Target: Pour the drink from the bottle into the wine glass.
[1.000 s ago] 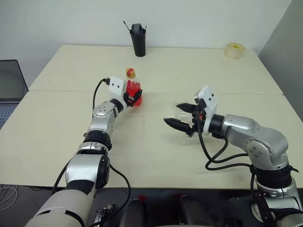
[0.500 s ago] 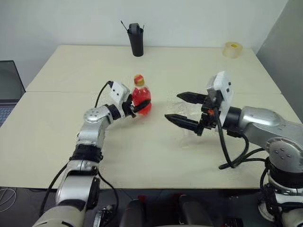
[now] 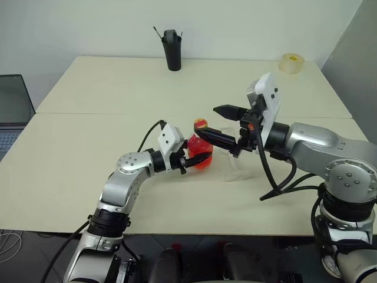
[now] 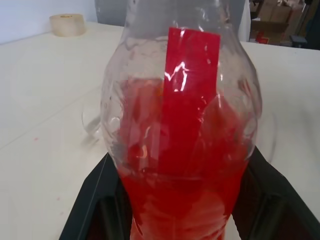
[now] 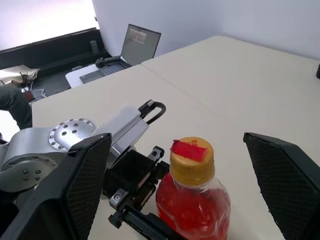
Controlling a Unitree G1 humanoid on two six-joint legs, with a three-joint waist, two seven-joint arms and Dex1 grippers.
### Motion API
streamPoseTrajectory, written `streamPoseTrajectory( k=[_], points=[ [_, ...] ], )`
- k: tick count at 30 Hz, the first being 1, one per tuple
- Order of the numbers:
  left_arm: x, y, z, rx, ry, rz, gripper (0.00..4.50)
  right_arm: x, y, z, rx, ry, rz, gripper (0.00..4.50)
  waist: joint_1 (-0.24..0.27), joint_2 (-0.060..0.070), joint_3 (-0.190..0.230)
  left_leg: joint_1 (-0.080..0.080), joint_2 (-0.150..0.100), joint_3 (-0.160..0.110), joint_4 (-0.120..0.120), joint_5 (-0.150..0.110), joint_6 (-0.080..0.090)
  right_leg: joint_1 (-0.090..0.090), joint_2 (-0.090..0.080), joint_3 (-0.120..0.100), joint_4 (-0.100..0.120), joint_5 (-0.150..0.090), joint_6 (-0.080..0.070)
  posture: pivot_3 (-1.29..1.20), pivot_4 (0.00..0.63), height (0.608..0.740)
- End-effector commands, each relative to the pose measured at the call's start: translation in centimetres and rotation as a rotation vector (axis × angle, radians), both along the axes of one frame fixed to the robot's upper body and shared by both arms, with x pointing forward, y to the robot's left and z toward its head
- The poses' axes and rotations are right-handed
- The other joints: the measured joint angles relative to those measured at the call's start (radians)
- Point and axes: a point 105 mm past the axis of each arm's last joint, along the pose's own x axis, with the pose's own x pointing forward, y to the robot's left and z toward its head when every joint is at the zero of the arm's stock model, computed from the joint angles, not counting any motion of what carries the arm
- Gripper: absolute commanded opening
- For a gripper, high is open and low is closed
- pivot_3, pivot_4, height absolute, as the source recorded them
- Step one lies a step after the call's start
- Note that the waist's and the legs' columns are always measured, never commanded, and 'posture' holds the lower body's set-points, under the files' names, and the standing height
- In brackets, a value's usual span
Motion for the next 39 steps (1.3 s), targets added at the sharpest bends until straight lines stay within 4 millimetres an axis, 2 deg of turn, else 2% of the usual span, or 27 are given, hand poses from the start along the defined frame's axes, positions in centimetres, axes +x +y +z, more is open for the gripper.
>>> streamPoseTrajectory(
  k=[1, 6, 10, 16, 19, 20, 21, 24, 26, 36, 39],
  points=[
    [-0.9, -0.7, 2.1, -0.018, -0.105, -0.039, 2.1, 0.1, 0.1, 0.2, 0.001, -0.005, -0.015, 4.5, 0.0, 0.0, 0.0, 0.0, 0.0, 0.0, 0.0, 0.0, 0.0, 0.0, 0.0, 0.0, 0.0, 0.0, 0.0, 0.0, 0.15, 0.74],
    [-1.0, -0.8, 1.8, 0.001, -0.112, -0.047, 2.1, 0.2, 0.2, -0.5, -0.009, 0.021, -0.023, 4.5, 0.0, 0.0, 0.0, 0.0, 0.0, 0.0, 0.0, 0.0, 0.0, 0.0, 0.0, 0.0, 0.0, 0.0, 0.0, 0.0, 0.15, 0.74],
    [-1.1, -1.0, 1.9, -0.004, -0.114, -0.053, 2.1, 0.9, 0.1, -0.1, 0.035, 0.018, -0.072, 4.5, 0.0, 0.0, 0.0, 0.0, 0.0, 0.0, 0.0, 0.0, 0.0, 0.0, 0.0, 0.0, 0.0, 0.0, 0.0, 0.0, 0.15, 0.74],
    [-1.3, -1.3, 1.7, -0.007, -0.113, -0.058, 2.1, 0.9, 0.4, -0.5, 0.032, 0.035, -0.081, 4.5, 0.0, 0.0, 0.0, 0.0, 0.0, 0.0, 0.0, 0.0, 0.0, 0.0, 0.0, 0.0, 0.0, 0.0, 0.0, 0.0, 0.15, 0.74],
    [-1.3, -1.2, 1.7, -0.004, -0.115, -0.057, 2.1, 1.0, 0.3, -0.9, 0.022, 0.046, -0.09, 3.95, 0.0, 0.0, 0.0, 0.0, 0.0, 0.0, 0.0, 0.0, 0.0, 0.0, 0.0, 0.0, 0.0, 0.0, 0.0, 0.0, 0.15, 0.74],
    [-1.2, -1.3, 1.8, -0.004, -0.116, -0.056, 2.1, 1.0, 0.3, -1.0, 0.019, 0.048, -0.093, 3.59, 0.0, 0.0, 0.0, 0.0, 0.0, 0.0, 0.0, 0.0, 0.0, 0.0, 0.0, 0.0, 0.0, 0.0, 0.0, 0.0, 0.15, 0.74],
    [-1.2, -1.3, 1.8, -0.004, -0.117, -0.056, 2.1, 1.0, 0.2, -1.0, 0.017, 0.049, -0.094, 3.58, 0.0, 0.0, 0.0, 0.0, 0.0, 0.0, 0.0, 0.0, 0.0, 0.0, 0.0, 0.0, 0.0, 0.0, 0.0, 0.0, 0.15, 0.74],
    [-1.3, -1.2, 1.7, -0.002, -0.119, -0.054, 2.1, 0.9, 0.2, -1.1, 0.013, 0.053, -0.093, 2.85, 0.0, 0.0, 0.0, 0.0, 0.0, 0.0, 0.0, 0.0, 0.0, 0.0, 0.0, 0.0, 0.0, 0.0, 0.0, 0.0, 0.15, 0.74],
    [-1.2, -1.1, 1.7, 0.0, -0.12, -0.05, 2.1, 0.9, 0.2, -1.3, 0.002, 0.056, -0.092, 2.17, 0.0, 0.0, 0.0, 0.0, 0.0, 0.0, -0.001, 0.0, 0.0, 0.0, 0.0, 0.0, 0.0, 0.0, 0.0, 0.0, 0.15, 0.74],
    [-0.9, -1.1, 1.8, 0.003, -0.13, -0.041, 2.06, 0.7, 0.4, -1.6, -0.026, 0.055, -0.078, 2.16, 0.0, 0.0, 0.0, 0.0, 0.0, 0.0, -0.001, 0.0, 0.0, 0.0, 0.001, 0.0, -0.001, 0.0, 0.0, 0.0, 0.15, 0.74],
    [-1.0, -1.1, 1.8, 0.002, -0.13, -0.041, 2.06, 1.0, 0.3, -1.3, -0.013, 0.045, -0.089, 1.51, 0.0, 0.0, 0.0, 0.0, 0.0, 0.0, -0.001, 0.0, 0.0, 0.0, 0.001, 0.0, -0.001, 0.0, 0.0, 0.0, 0.15, 0.74]
  ],
)
